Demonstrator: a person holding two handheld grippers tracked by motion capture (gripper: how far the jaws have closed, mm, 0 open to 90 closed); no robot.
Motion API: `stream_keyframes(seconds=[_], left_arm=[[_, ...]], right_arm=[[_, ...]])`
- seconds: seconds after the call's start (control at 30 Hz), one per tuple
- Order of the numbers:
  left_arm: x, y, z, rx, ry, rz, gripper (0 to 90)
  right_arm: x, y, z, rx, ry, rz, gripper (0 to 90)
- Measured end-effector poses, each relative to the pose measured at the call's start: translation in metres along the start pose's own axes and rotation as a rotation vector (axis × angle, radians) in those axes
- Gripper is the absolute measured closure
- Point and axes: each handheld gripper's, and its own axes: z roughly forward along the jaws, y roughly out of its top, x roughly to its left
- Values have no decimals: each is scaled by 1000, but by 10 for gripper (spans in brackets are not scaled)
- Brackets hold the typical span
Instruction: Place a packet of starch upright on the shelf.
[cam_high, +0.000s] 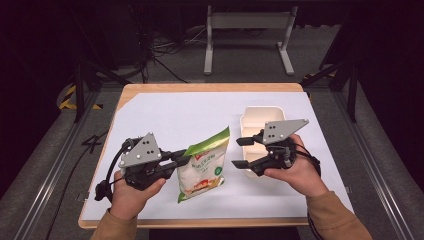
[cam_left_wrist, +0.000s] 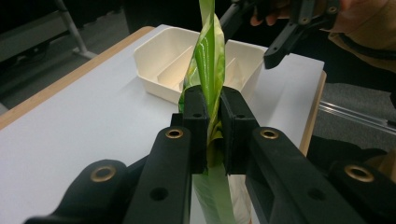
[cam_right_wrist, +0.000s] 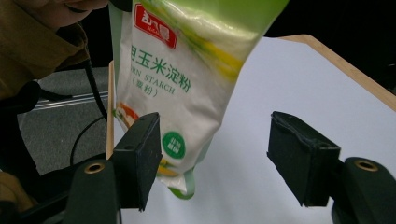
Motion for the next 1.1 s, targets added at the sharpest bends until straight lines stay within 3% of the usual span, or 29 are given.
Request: stream_keyframes(seconds=[0.2,0.37,0.67,0.83,1.1], left_arm=[[-3,1,1,-3,-34,22,826],[-6,2,3,1,-54,41,826],[-8,2,6,13,-69,48,825],[-5,2,5,12,-66,37,819],[-1,0,3,2,-75,18,805]], right_arm=[[-1,10,14,7,35,-3,335],[-3,17,29,11,100,-8,348],[-2,19,37,12,206,-10,659],[0,21,35,11,224,-19,784],[6,26,33,21,193,-39,825]])
